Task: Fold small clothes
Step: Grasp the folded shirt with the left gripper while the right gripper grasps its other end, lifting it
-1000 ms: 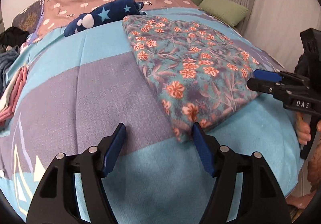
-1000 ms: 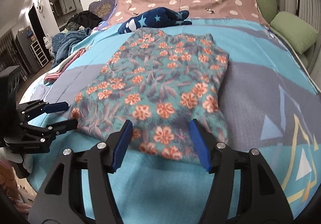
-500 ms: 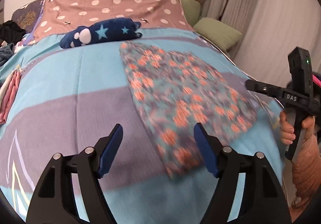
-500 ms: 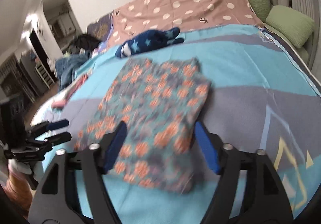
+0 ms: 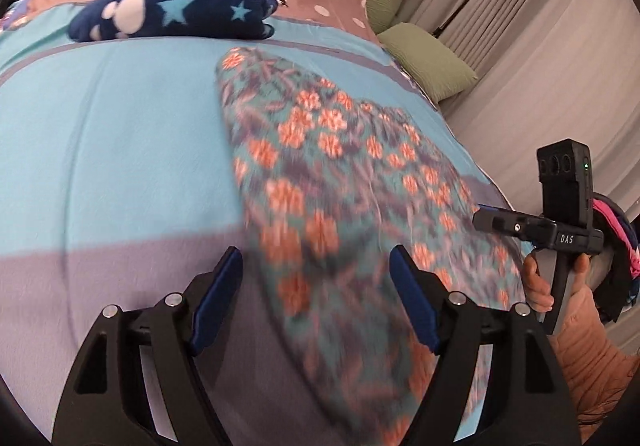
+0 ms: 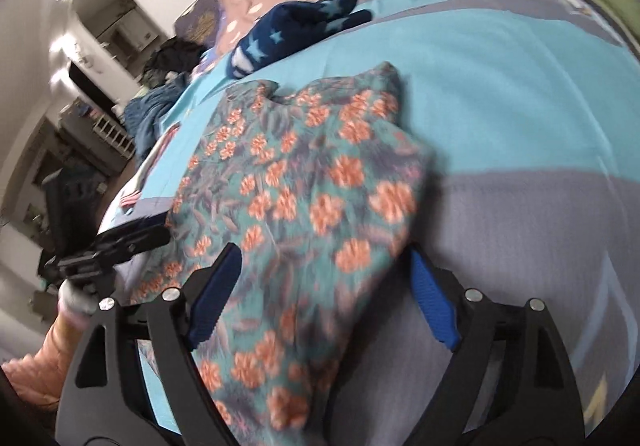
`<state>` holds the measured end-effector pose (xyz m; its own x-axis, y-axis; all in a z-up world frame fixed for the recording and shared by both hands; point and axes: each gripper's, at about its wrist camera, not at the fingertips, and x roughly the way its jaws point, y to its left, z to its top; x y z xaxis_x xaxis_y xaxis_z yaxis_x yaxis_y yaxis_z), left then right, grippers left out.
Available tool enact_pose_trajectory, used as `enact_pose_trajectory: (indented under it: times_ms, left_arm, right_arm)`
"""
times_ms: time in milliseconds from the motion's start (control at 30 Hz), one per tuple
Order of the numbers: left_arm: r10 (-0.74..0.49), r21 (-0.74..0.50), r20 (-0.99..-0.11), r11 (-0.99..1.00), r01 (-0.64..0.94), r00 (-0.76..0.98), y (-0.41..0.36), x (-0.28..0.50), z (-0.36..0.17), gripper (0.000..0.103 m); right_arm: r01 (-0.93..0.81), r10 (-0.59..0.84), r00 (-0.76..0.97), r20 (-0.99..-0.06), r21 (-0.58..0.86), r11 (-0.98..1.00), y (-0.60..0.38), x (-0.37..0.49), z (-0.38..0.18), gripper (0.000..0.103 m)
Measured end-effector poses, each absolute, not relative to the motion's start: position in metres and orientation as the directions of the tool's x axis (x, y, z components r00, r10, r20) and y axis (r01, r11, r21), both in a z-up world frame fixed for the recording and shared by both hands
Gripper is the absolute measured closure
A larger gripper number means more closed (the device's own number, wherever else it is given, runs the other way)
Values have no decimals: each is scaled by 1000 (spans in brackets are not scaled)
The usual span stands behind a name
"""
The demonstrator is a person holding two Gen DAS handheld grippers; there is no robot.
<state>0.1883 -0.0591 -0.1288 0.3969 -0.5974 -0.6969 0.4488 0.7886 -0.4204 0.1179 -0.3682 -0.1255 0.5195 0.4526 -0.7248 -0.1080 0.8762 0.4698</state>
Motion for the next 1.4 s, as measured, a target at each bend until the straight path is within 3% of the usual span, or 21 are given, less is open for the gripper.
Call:
enact_pose_trajectory:
  times_ms: [267, 300, 367, 433, 467, 500, 600, 833, 1000, 1200, 1400]
  left_arm:
    - [-601, -400, -698, 779, 484, 390, -91, 240, -129, 28]
    - [-595, -393, -700, 782, 483, 394, -94, 246, -129, 33]
    - [-571, -365, -711, 799, 477, 411, -100, 257, -129, 54]
    - [-582, -385, -706, 793, 471, 404, -99, 265, -130, 89]
    - [-602, -408, -696, 780, 474, 391, -98, 266, -130, 91]
    - [-595, -392, -695, 784, 481, 403, -99, 264, -128, 91]
    - [-550, -274, -688, 801, 531, 474, -108, 245, -108, 92]
    - [-581, -158, -551, 777, 609, 598, -125, 218, -19, 92]
    - [-593, -60, -481, 757, 650, 646, -168, 220, 37, 92]
    - [-591, -7, -459, 749, 663, 663, -242, 267, 63, 92]
    - [-560, -37, -493, 778, 628, 665, -287, 356, 49, 92]
  right_arm:
    - [-185, 538, 484, -690, 521, 834, -368, 167, -134, 33]
    - [-191, 540, 482, -690, 519, 833, -367, 173, -135, 39]
    - [-190, 537, 480, -693, 516, 835, -368, 180, -137, 50]
    - [-178, 529, 484, -697, 514, 839, -370, 185, -138, 67]
    - [-171, 528, 485, -697, 517, 839, -371, 186, -138, 74]
    - [-166, 531, 491, -690, 525, 835, -372, 184, -137, 80]
    - [-179, 492, 534, -688, 477, 860, -367, 175, -121, 85]
    - [-239, 391, 692, -607, 319, 917, -361, 141, -45, 86]
    - [-188, 285, 794, -537, 229, 955, -387, 136, 16, 87]
    - [-37, 98, 851, -516, 127, 991, -432, 179, 57, 87]
    - [71, -13, 842, -540, 86, 994, -476, 258, 57, 87]
